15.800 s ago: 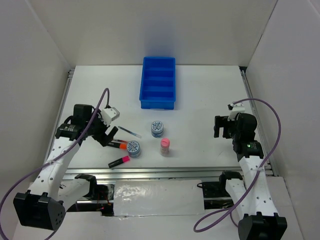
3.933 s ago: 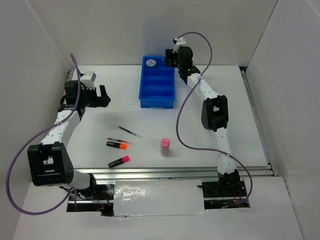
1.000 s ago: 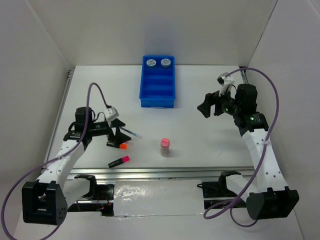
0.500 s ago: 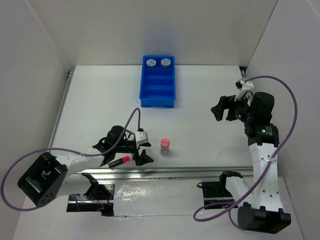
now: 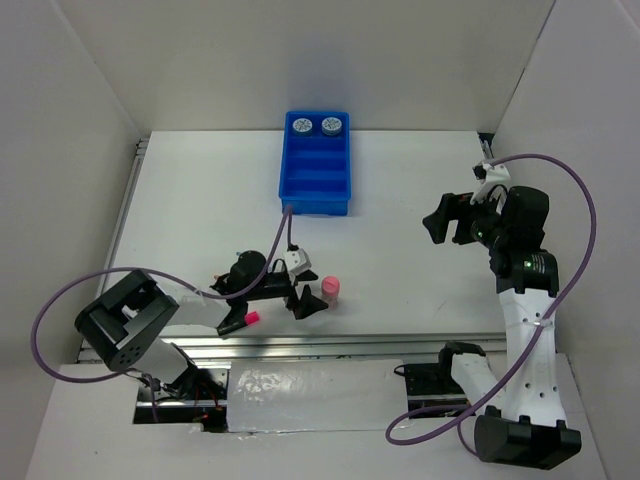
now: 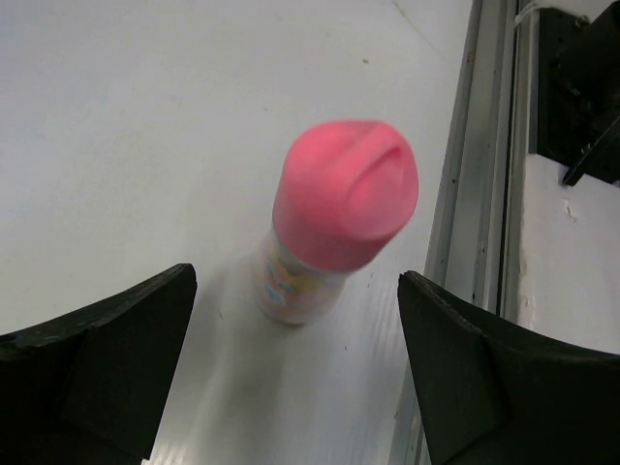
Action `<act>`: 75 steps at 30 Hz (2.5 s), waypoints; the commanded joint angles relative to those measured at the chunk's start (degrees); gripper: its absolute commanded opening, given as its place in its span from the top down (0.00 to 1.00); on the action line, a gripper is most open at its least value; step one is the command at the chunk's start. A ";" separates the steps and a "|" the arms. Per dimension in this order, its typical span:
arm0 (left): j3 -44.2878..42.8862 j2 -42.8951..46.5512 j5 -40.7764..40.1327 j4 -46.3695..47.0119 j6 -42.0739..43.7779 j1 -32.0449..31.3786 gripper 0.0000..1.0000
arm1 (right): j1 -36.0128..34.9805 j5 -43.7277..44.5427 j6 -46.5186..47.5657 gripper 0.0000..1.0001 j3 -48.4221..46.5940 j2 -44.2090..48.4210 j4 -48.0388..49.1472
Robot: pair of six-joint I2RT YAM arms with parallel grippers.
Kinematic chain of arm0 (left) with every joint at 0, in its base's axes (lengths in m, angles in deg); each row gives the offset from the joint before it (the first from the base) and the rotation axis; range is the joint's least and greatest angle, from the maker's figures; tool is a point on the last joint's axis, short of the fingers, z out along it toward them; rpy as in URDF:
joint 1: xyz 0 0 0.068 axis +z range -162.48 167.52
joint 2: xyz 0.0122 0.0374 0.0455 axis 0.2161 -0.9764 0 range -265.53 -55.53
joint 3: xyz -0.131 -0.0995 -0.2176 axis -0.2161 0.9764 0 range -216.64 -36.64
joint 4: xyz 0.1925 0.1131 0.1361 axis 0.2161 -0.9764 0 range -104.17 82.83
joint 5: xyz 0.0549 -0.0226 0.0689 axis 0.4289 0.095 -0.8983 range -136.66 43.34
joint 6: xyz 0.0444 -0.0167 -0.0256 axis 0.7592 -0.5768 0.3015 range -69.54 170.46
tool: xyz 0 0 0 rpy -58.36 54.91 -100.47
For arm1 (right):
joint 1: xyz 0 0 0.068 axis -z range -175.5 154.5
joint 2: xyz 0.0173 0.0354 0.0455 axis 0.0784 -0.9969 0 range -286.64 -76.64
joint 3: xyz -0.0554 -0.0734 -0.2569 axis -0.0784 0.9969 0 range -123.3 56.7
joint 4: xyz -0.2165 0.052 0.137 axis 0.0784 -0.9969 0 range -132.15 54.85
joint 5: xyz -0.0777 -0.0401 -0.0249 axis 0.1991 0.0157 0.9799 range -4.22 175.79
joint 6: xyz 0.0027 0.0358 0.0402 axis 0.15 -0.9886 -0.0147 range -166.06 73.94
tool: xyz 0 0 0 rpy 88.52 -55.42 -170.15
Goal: Sort the stationery into containers
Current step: Grab a piece of stationery with the left arm
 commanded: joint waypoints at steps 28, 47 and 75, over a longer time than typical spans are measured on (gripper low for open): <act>-15.14 -3.61 -3.54 -10.62 6.40 -4.05 0.76 | -12.16 2.13 -1.09 0.13 1.31 0.28 -1.71; -49.44 -14.56 -19.72 -80.97 39.54 -2.37 0.97 | -6.28 4.24 -3.46 0.13 3.07 -1.04 1.63; -51.92 -25.05 -17.07 -81.60 38.31 -3.78 0.29 | -3.46 2.92 -3.73 0.13 3.51 -0.16 1.63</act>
